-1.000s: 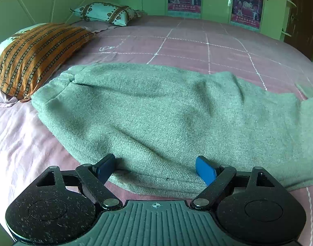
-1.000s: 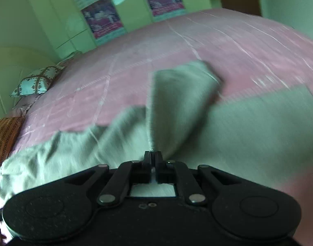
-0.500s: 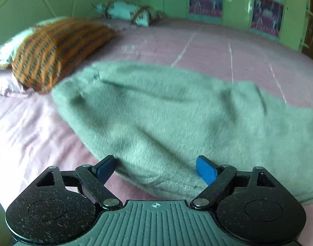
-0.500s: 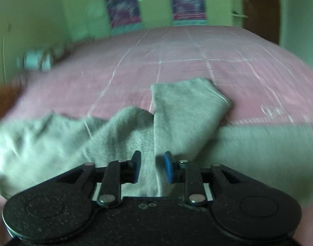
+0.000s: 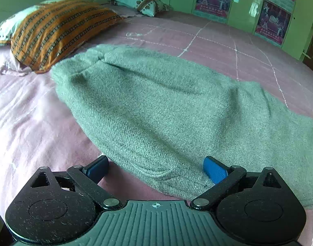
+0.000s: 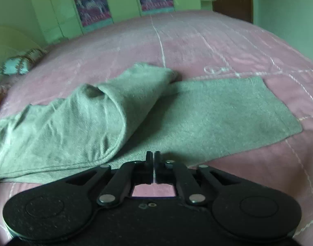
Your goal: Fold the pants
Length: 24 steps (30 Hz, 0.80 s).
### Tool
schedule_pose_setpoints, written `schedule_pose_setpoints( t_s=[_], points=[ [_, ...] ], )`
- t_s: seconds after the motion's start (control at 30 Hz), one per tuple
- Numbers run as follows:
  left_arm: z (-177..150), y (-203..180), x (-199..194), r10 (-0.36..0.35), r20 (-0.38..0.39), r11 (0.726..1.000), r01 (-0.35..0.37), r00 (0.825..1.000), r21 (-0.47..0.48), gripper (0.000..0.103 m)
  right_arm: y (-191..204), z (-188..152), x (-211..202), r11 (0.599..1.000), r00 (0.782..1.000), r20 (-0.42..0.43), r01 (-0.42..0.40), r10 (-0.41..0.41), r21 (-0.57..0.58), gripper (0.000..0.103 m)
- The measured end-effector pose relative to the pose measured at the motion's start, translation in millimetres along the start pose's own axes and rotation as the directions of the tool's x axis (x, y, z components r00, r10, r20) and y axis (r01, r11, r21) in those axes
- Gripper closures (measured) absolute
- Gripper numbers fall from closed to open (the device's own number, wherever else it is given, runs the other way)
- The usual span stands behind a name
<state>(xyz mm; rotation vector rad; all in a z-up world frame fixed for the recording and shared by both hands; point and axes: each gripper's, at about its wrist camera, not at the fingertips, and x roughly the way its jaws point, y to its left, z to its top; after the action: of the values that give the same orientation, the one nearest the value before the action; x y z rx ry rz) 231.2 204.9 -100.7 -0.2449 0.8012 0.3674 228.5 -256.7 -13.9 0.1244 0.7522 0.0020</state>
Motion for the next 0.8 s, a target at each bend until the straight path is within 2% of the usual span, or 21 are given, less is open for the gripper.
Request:
schedule_pose_setpoints(
  t_s=[0.1, 0.13, 0.23, 0.3, 0.33, 0.37, 0.4, 0.47, 0.5, 0.57, 0.6, 0.67, 0.7, 0.73, 0.8],
  points=[
    [-0.8, 0.5, -4.8, 0.011, 0.016, 1.000, -0.011, 1.000, -0.005, 0.004, 21.2, 16.3, 1.7, 0.994, 0.997, 0.072, -0.020, 0.028, -0.107, 0.090],
    [0.2, 2.6, -4.6, 0.015, 0.019, 1.000, -0.014, 1.000, -0.011, 0.004, 29.5, 21.9, 6.7, 0.989, 0.996, 0.081, -0.016, 0.028, -0.148, 0.084],
    [0.2, 4.6, -5.5, 0.021, 0.020, 1.000, -0.021, 1.000, -0.021, 0.004, 53.4, 37.6, 33.4, 0.960, 0.998, 0.067, 0.003, 0.017, -0.280, 0.082],
    [1.0, -0.3, -7.4, -0.003, -0.006, 1.000, 0.004, 1.000, 0.009, 0.005, 68.3, 43.3, 54.5, 0.918, 0.999, 0.037, 0.031, -0.018, -0.395, 0.069],
    [0.4, -5.7, -8.9, -0.018, -0.016, 0.999, 0.018, 1.000, 0.047, 0.004, 74.6, 46.0, 61.6, 0.896, 0.998, 0.049, 0.064, -0.048, -0.440, 0.072],
    [-0.3, -9.6, -9.9, -0.005, -0.015, 0.997, 0.006, 1.000, 0.076, 0.004, 78.0, 47.8, 66.6, 0.878, 0.996, 0.054, 0.086, -0.068, -0.470, 0.081],
    [-0.9, -11.0, -10.1, 0.000, -0.015, 0.996, 0.001, 1.000, 0.088, 0.004, 72.9, 52.2, 65.6, 0.892, 0.996, 0.054, 0.089, -0.072, -0.444, 0.103],
    [-1.7, -4.9, -5.4, -0.018, -0.043, 0.999, 0.020, 0.999, 0.049, 0.004, 46.5, 63.5, 49.4, 0.965, 0.997, 0.061, 0.055, -0.040, -0.256, 0.103],
    [-2.2, -2.8, -3.2, -0.024, -0.048, 0.999, 0.026, 0.999, 0.037, 0.002, 31.2, 64.2, 36.5, 0.986, 0.996, 0.083, 0.055, -0.042, -0.161, 0.103],
    [-2.6, -5.1, -1.4, -0.013, -0.046, 0.999, 0.015, 0.999, 0.051, 0.001, -2.7, 54.5, 10.1, 0.999, 0.992, 0.123, 0.025, -0.028, 0.026, 0.103],
    [-3.3, -6.3, -0.9, -0.010, -0.045, 0.998, 0.013, 0.999, 0.058, 0.001, -28.1, 41.5, -1.5, 0.982, 0.991, 0.135, -0.013, -0.012, 0.186, 0.103],
    [-2.7, -6.0, -0.1, -0.016, -0.047, 0.998, 0.019, 0.999, 0.053, 0.000, -68.6, 9.9, -8.2, 0.907, 0.991, 0.132, -0.078, 0.026, 0.413, 0.103],
    [-2.9, -5.4, -0.7, -0.020, -0.048, 0.999, 0.023, 0.999, 0.049, 0.000, -83.2, -4.6, -4.3, 0.879, 0.994, 0.109, -0.072, 0.023, 0.471, 0.103],
    [-2.2, -4.4, -0.5, -0.026, -0.050, 0.999, 0.029, 0.998, 0.045, 0.000, -91.9, -15.1, 3.8, 0.875, 0.998, 0.057, -0.059, 0.036, 0.481, 0.103],
    [-1.5, -2.7, -1.5, -0.034, -0.051, 0.999, 0.036, 0.998, 0.039, 0.000, -94.0, -21.2, 3.8, 0.890, 0.995, 0.071, -0.098, 0.074, 0.445, 0.101]
  ],
)
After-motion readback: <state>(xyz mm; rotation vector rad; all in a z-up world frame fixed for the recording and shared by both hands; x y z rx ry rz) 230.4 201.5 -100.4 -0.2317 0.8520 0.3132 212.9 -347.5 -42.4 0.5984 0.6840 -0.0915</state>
